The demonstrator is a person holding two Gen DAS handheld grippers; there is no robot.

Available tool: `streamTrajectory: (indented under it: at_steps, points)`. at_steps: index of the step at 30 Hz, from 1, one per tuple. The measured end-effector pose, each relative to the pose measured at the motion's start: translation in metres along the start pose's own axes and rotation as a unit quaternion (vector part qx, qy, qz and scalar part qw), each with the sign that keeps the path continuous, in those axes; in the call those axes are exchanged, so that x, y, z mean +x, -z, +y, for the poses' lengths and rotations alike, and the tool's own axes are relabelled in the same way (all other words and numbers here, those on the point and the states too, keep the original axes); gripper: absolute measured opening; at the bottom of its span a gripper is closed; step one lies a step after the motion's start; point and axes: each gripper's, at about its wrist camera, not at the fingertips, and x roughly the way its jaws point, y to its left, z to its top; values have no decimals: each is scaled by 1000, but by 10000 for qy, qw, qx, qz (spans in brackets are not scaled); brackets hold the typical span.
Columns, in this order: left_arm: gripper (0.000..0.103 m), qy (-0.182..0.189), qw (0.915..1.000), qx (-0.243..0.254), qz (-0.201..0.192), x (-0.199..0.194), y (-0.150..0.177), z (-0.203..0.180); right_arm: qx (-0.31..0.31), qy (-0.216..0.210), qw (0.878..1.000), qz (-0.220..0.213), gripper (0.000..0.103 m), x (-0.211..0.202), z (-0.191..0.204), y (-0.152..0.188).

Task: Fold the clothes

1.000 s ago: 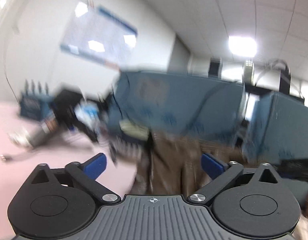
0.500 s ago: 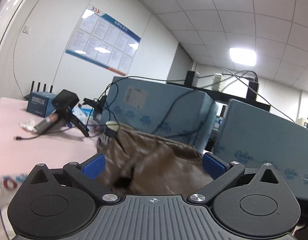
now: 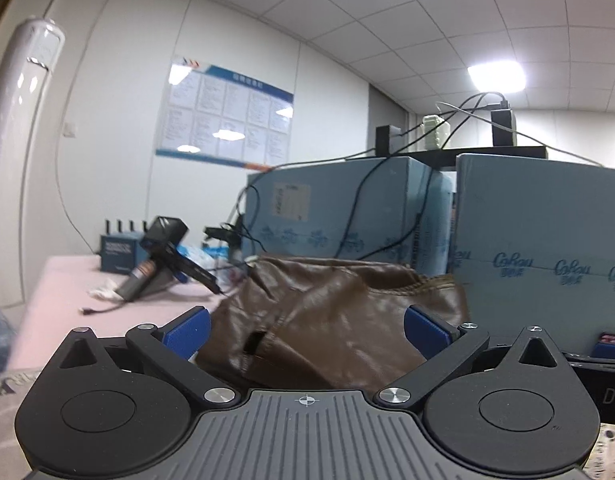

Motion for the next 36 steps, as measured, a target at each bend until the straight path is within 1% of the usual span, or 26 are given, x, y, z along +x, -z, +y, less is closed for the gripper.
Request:
streamTrajectory:
  at_steps: [6,10,14,17,20,27,36]
  points:
    - [103,-313,9994,156,-36,-6,1,4,50,-25,10000,28,103,3,0,6]
    - [103,-379,9992,114,-67,-6,0,6,50,9,10000,-21,103,2,1,6]
    - [103,-345,9993,167,2,-4,2,3,48,10,10000,-6,103,2,1,7]
    - [103,-431,9990,114,-83,-10,2,6,39,0,10000,-14,103,2,1,7]
    - [103,-430,9990,120,-94,-11,2,7,48,-28,10000,-31,103,1,1,7]
    - [103,-305,9990,304,-119,-10,3,0,9,-60,10000,-78,103,0,2,7]
    - [103,-218,9993,291,-88,-8,3,1,20,-59,10000,-70,103,-1,2,8]
